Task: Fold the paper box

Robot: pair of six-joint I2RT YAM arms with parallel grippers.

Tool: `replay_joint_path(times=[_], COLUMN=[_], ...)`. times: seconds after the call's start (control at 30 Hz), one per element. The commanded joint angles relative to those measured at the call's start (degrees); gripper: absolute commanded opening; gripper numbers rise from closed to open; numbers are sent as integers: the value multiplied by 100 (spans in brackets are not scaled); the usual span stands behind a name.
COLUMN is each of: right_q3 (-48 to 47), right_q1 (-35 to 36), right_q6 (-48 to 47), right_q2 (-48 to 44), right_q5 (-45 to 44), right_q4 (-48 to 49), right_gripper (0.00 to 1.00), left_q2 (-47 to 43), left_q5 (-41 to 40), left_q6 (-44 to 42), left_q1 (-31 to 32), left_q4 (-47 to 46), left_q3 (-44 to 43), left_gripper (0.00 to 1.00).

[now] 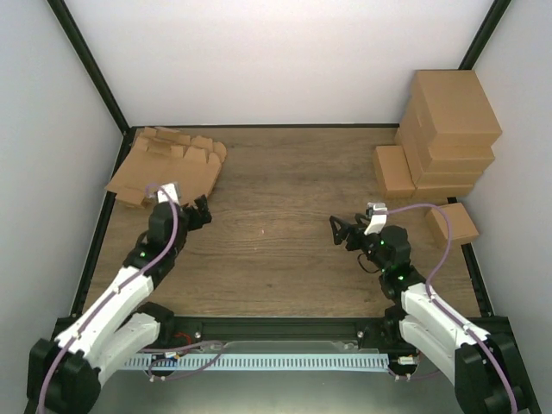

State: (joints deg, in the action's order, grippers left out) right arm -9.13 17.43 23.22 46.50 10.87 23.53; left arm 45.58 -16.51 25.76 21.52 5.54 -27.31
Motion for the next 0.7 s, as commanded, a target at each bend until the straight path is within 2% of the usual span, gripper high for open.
replay_joint_path(times=[0.0, 0.17, 0.3, 0.4, 0.53, 0.67], right_q3=[-50, -24, 22, 42, 44, 34], right_q1=[-9, -9, -11, -10, -11, -5], right_q6=[42, 43, 42, 36, 33, 38], right_q2=[-112, -114, -124, -115, -98, -131], right_q5=[-198, -158, -180, -183, -197, -244], right_q4=[-71, -13, 109, 168, 177, 123], right_gripper=[100, 100, 100, 100, 100, 100], left_q2=[966, 2215, 3361, 4030, 4694, 4812], left_q5=[-283, -414, -787, -812, -657, -413], left_q6=[-72, -441, -821, -1107, -1350, -1206], left_q1=[-11, -47, -81, -231, -570, -1156], left_q4=[404, 865, 1839, 2411, 3120, 3294], left_q3=[-646, -1753, -3207, -3953, -4629, -4760], left_gripper=[100, 100, 100, 100, 94, 89])
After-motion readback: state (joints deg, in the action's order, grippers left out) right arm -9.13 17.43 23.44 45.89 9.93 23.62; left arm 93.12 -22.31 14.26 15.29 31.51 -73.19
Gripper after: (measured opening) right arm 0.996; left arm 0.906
